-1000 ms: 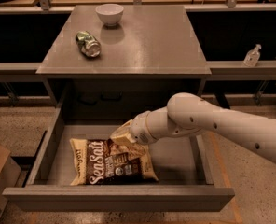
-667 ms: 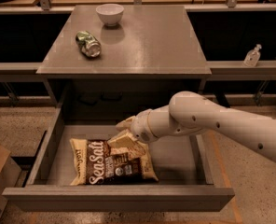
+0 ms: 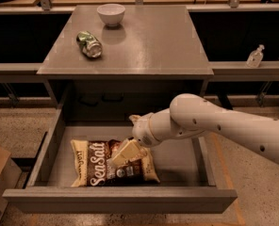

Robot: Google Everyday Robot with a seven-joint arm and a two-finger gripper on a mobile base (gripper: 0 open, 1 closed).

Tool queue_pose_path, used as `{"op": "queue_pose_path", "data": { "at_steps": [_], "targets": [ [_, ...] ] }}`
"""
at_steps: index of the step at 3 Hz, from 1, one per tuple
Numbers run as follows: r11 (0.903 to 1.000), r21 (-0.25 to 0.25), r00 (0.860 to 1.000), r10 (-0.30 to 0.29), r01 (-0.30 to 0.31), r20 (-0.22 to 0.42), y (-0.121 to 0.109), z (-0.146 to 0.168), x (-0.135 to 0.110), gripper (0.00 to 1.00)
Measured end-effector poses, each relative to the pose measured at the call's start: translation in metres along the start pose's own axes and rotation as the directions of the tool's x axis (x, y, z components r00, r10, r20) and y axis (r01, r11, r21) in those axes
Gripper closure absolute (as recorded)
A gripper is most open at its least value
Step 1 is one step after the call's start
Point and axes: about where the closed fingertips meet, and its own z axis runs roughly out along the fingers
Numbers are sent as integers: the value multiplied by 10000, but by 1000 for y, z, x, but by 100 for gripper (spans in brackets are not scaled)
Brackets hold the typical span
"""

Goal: Pick brown chip bag from top drawer and place on counter

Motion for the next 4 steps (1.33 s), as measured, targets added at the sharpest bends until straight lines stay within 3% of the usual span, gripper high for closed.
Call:
{"op": "queue_pose_path", "data": {
  "at_steps": [2, 3, 4],
  "targets": [
    [9975, -563, 9903, 355, -434, -1345, 33, 31, 61, 0],
    [9971, -558, 9863, 417, -512, -1598, 32, 42, 72, 17],
    [9986, -419, 9872, 244, -314, -1576, 29, 41, 65, 41]
  ]
}}
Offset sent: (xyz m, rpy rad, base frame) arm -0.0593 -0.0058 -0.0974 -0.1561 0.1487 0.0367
